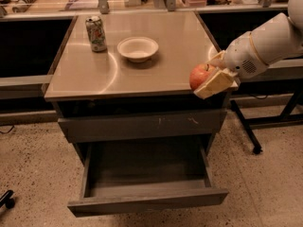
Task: Place apple into middle drawer
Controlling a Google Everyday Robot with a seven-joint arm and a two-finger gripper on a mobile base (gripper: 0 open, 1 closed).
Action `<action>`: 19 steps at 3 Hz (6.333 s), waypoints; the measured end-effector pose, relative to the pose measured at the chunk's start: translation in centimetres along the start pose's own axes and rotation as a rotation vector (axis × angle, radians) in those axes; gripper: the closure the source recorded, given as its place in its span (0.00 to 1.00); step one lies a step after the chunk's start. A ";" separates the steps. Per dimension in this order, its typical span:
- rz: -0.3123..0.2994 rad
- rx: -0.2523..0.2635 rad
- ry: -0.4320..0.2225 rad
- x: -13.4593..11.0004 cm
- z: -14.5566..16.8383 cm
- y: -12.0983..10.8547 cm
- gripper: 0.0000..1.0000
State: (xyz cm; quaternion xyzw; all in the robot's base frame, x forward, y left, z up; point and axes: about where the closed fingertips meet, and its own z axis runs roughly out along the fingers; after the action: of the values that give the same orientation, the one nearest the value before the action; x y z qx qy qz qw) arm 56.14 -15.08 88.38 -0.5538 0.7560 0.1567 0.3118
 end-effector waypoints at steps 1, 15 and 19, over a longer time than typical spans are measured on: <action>-0.005 -0.008 0.002 0.3 0.5 0.2 1.00; -0.155 -0.045 -0.042 25.1 44.1 3.2 1.00; -0.121 -0.052 -0.011 27.1 45.5 4.0 0.58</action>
Offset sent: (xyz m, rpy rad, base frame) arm -0.0666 0.0106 -0.1892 0.1150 0.0628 0.1368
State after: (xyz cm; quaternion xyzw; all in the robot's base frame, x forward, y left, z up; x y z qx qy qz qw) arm 60.73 -7.27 36.05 -0.6057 0.7150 0.1602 0.3103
